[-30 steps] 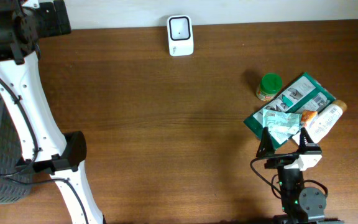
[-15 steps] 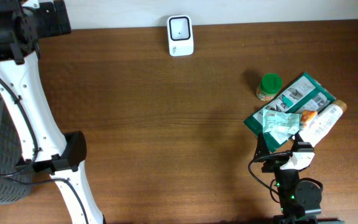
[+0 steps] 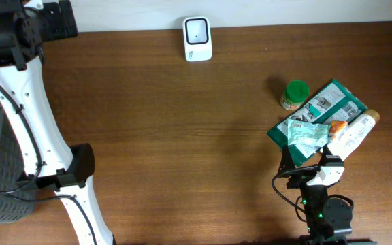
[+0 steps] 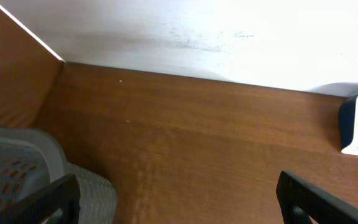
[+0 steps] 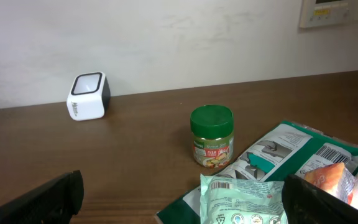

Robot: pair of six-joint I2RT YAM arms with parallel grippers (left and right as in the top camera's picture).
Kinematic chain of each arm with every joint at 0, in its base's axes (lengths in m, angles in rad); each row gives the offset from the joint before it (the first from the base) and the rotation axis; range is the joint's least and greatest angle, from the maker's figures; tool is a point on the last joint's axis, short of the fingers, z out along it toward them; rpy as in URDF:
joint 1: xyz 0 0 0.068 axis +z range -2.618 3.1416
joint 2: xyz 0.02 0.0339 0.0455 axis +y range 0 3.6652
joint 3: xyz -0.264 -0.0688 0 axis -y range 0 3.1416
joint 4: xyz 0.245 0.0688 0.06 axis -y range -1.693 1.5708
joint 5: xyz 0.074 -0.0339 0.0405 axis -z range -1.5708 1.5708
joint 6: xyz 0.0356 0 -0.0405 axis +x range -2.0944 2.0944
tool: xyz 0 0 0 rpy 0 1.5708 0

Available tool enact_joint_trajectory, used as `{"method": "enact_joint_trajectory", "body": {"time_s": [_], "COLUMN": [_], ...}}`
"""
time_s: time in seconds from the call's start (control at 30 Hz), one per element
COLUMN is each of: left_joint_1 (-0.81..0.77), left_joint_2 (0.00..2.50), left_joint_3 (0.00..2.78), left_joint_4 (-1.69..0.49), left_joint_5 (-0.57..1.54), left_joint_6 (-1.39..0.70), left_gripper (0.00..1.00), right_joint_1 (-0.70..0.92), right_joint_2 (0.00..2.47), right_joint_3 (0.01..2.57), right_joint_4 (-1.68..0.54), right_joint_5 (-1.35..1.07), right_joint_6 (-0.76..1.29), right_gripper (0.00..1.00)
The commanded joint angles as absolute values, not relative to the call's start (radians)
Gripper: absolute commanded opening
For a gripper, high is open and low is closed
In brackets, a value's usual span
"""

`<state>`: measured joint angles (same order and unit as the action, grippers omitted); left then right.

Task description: Scan the item barcode

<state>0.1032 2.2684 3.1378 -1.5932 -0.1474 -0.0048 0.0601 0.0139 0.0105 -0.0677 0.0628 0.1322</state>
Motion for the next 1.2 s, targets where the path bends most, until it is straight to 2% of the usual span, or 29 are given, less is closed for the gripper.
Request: {"method": "enact_joint_trajectory", "body": {"time_s": [0.0, 0.13, 0.37, 0.5, 0.6, 0.7, 0.8, 0.87, 0.97, 1.03, 1.17], "left_joint_1": [0.101, 0.081, 0.016, -0.006, -0.007, -0.006, -0.006, -0.006, -0.006, -0.006, -0.006], "left_joint_2": [2.261, 2.166, 1.741, 1.538, 1.366, 1.140, 0.971, 0.788, 0.643, 0.538, 0.368], "left_joint_3": [3.135, 3.034, 2.399, 2.135, 1.915, 1.600, 1.339, 1.040, 0.789, 0.614, 0.381], "left_joint_4": [-1.595, -1.594, -1.573, -1.408, -1.198, -0.848, -0.595, -0.302, -0.039, 0.104, 0.199], "left_joint_5": [-0.155, -0.155, -0.167, -0.166, -0.146, -0.147, -0.144, -0.143, -0.143, -0.143, -0.143], "left_joint_6": [-0.015, -0.015, 0.012, 0.016, 0.016, 0.017, 0.034, 0.055, 0.063, 0.066, 0.066], "left_gripper": [0.99, 0.99, 0.99, 0.99, 0.99, 0.99, 0.99, 0.99, 0.99, 0.99, 0.99], "right_joint_1": [0.065, 0.065, 0.065, 0.065, 0.065, 0.065, 0.065, 0.065, 0.065, 0.065, 0.065], "right_joint_2": [0.004, 0.004, 0.004, 0.004, 0.004, 0.004, 0.004, 0.004, 0.004, 0.004, 0.004], "right_joint_3": [0.006, 0.006, 0.006, 0.006, 0.006, 0.006, 0.006, 0.006, 0.006, 0.006, 0.006], "right_joint_4": [-0.076, -0.076, -0.076, -0.076, -0.076, -0.076, -0.076, -0.076, -0.076, -0.076, -0.076], "right_joint_5": [0.060, 0.060, 0.060, 0.060, 0.060, 0.060, 0.060, 0.060, 0.060, 0.060, 0.060], "right_joint_6": [0.139, 0.139, 0.139, 0.139, 0.139, 0.139, 0.139, 0.139, 0.139, 0.139, 0.139], "right_gripper": [0.98, 0.98, 0.98, 0.98, 0.98, 0.98, 0.98, 0.98, 0.98, 0.98, 0.98]}}
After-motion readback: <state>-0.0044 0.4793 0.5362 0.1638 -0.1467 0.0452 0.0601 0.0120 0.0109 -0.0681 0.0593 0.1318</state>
